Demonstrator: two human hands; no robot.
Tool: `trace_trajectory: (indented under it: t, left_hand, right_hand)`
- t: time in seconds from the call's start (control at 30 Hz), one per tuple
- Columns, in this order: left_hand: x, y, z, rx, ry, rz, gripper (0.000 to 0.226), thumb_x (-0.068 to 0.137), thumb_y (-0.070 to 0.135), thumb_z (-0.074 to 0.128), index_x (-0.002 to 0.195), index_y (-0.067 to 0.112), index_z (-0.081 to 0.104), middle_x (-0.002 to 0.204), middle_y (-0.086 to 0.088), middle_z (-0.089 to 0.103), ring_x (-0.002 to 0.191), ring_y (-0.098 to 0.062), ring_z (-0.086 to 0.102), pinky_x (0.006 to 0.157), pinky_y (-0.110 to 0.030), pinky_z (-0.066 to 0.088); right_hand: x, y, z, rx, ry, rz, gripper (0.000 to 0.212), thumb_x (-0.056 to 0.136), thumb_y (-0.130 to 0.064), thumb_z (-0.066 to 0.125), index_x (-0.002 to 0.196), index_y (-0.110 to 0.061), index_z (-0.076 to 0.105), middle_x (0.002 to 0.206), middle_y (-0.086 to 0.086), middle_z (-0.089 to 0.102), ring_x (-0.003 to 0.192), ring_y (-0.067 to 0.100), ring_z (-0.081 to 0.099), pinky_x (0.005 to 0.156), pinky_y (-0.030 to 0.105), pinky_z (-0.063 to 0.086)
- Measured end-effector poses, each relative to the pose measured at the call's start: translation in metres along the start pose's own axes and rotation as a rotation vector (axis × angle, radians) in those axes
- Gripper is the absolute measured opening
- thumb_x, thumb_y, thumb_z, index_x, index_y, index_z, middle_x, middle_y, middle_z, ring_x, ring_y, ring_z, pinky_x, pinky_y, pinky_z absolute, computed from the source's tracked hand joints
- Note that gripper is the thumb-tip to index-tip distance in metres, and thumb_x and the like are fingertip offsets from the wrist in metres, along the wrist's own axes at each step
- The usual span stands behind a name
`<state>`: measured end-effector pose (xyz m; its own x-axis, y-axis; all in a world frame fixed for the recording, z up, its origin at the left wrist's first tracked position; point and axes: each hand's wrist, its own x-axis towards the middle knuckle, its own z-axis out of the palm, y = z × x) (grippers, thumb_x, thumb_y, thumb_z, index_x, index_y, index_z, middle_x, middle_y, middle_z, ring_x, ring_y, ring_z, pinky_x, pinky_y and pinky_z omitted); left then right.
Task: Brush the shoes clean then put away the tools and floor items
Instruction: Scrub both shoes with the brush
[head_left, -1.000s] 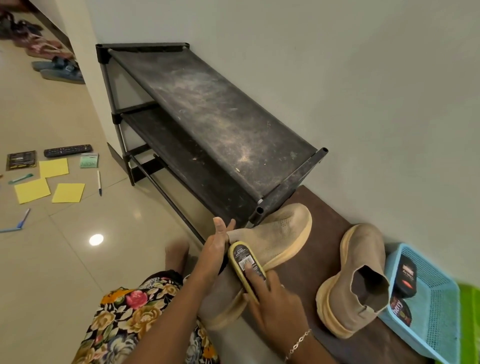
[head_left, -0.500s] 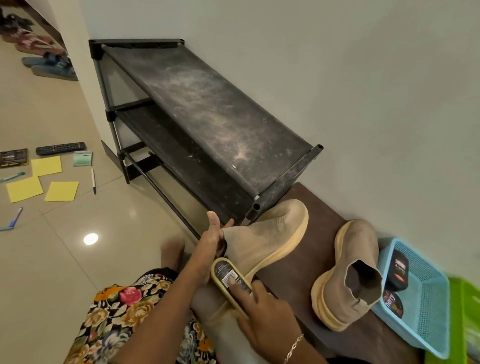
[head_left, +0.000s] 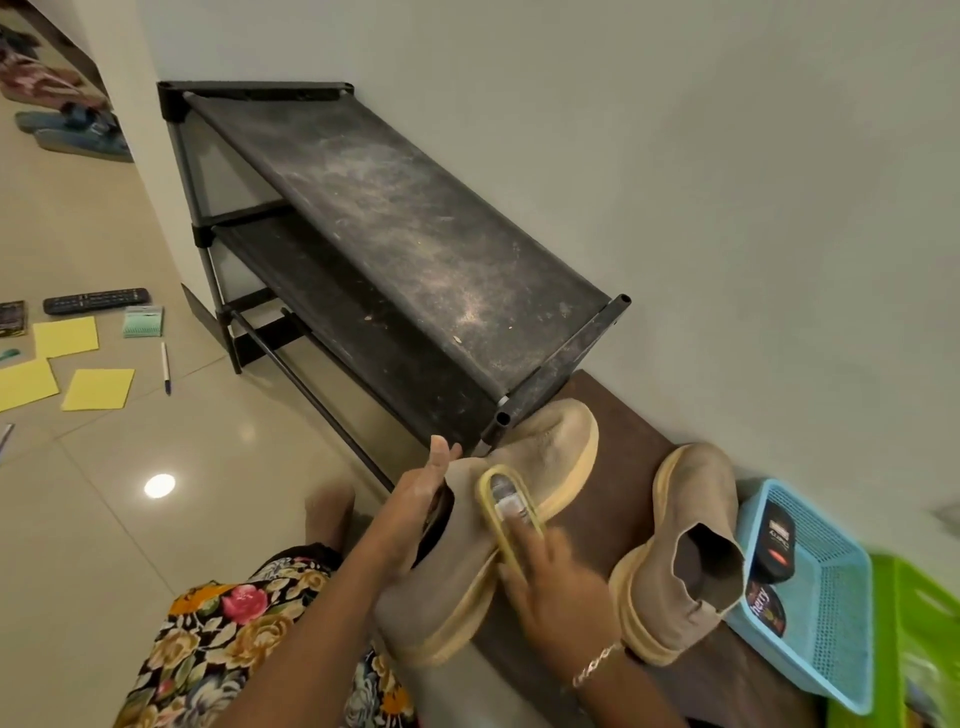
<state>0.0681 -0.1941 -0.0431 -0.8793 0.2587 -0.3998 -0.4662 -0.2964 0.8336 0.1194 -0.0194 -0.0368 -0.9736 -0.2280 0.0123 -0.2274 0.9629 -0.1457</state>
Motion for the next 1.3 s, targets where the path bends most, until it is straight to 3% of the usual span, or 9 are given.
trace_trajectory:
  t: [0.17, 0.3, 0.4, 0.57, 0.67, 0.77, 0.93, 1.1, 1.3]
  left_hand:
    - [0.002, -0.003, -0.001, -0.062, -0.004, -0.037, 0.105, 0.060, 0.080, 0.034, 0.139, 0.012, 0.038, 0.149, 0.001, 0.033, 0.136, -0.016, 0.033, 0.115, -0.039, 0.023]
    - [-0.001, 0.000, 0.004, -0.034, 0.023, -0.021, 0.090, 0.069, 0.070, 0.023, 0.135, 0.013, 0.043, 0.149, 0.002, 0.032, 0.137, -0.016, 0.029, 0.109, -0.028, 0.023]
    - [0.001, 0.000, 0.006, -0.062, 0.010, -0.042, 0.100, 0.065, 0.075, 0.024, 0.141, 0.011, 0.035, 0.151, 0.005, 0.029, 0.137, -0.014, 0.029, 0.105, -0.026, 0.027]
    - [0.001, 0.001, 0.007, -0.194, -0.059, -0.046, 0.106, 0.064, 0.075, 0.026, 0.143, 0.005, 0.030, 0.154, 0.002, 0.021, 0.134, -0.004, 0.028, 0.092, -0.017, 0.040]
    - [-0.002, -0.001, 0.010, -0.185, -0.073, -0.066, 0.104, 0.067, 0.071, 0.020, 0.144, 0.003, 0.025, 0.155, 0.006, 0.013, 0.137, -0.005, 0.022, 0.099, -0.020, 0.031]
    - [-0.008, -0.006, 0.015, -0.142, -0.051, -0.091, 0.102, 0.068, 0.072, 0.022, 0.145, 0.005, 0.024, 0.153, 0.004, 0.022, 0.130, -0.003, 0.030, 0.101, -0.019, 0.029]
    - [-0.029, -0.001, 0.030, -0.166, -0.088, -0.125, 0.071, 0.088, 0.063, 0.017, 0.122, 0.012, 0.054, 0.107, -0.004, 0.069, 0.093, -0.011, 0.068, 0.068, -0.019, 0.053]
    - [-0.052, 0.007, 0.050, -0.148, -0.100, -0.201, 0.076, 0.087, 0.067, 0.015, 0.126, 0.013, 0.051, 0.113, -0.004, 0.063, 0.101, -0.014, 0.058, 0.076, -0.027, 0.046]
    - [-0.079, 0.013, 0.078, 0.018, -0.054, -0.176, 0.087, 0.075, 0.074, 0.022, 0.115, 0.007, 0.060, 0.115, -0.011, 0.065, 0.105, -0.020, 0.059, 0.076, -0.030, 0.047]
  right_hand:
    - [-0.011, 0.004, -0.001, -0.122, -0.020, -0.271, 0.046, 0.088, -0.055, 0.027, 0.130, -0.037, 0.034, 0.079, -0.005, 0.059, 0.045, 0.008, 0.054, 0.032, 0.019, 0.036]
    - [0.048, 0.047, -0.041, -0.190, 0.061, 0.035, 0.080, 0.078, -0.072, -0.007, 0.143, -0.036, 0.025, 0.108, 0.004, 0.053, 0.076, 0.022, 0.062, 0.056, 0.032, 0.049]
    - [0.064, 0.040, -0.047, -0.083, 0.053, 0.182, 0.055, 0.094, -0.053, 0.022, 0.145, -0.035, 0.015, 0.116, 0.005, 0.048, 0.087, 0.025, 0.060, 0.067, 0.035, 0.050]
    - [0.014, -0.010, -0.008, 0.025, -0.028, 0.077, 0.063, 0.084, -0.058, 0.015, 0.143, -0.034, 0.022, 0.104, 0.003, 0.054, 0.064, 0.017, 0.060, 0.048, 0.024, 0.043]
    - [-0.015, -0.028, 0.001, 0.137, -0.035, 0.034, 0.050, 0.084, -0.053, 0.031, 0.130, -0.033, 0.036, 0.083, -0.004, 0.059, 0.042, 0.009, 0.053, 0.035, 0.008, 0.011]
    - [-0.039, -0.027, -0.008, 0.241, -0.138, 0.023, 0.071, 0.071, -0.083, 0.002, 0.132, -0.046, 0.008, 0.107, -0.004, 0.053, 0.076, 0.013, 0.063, 0.052, 0.016, 0.036]
    - [-0.057, -0.020, -0.037, 1.108, -0.088, 0.445, 0.044, 0.092, -0.042, 0.044, 0.131, -0.043, 0.024, 0.125, -0.024, 0.042, 0.102, -0.005, 0.050, 0.078, 0.005, 0.040]
    - [-0.076, -0.015, -0.049, 1.844, 0.219, 0.910, 0.044, 0.092, -0.020, 0.049, 0.135, -0.023, 0.039, 0.124, 0.003, 0.055, 0.111, 0.025, 0.051, 0.093, 0.039, 0.039]
    - [-0.089, -0.008, -0.078, 1.942, 0.425, 0.820, 0.043, 0.090, -0.024, 0.052, 0.132, -0.029, 0.044, 0.133, 0.003, 0.052, 0.111, 0.022, 0.053, 0.088, 0.035, 0.042]
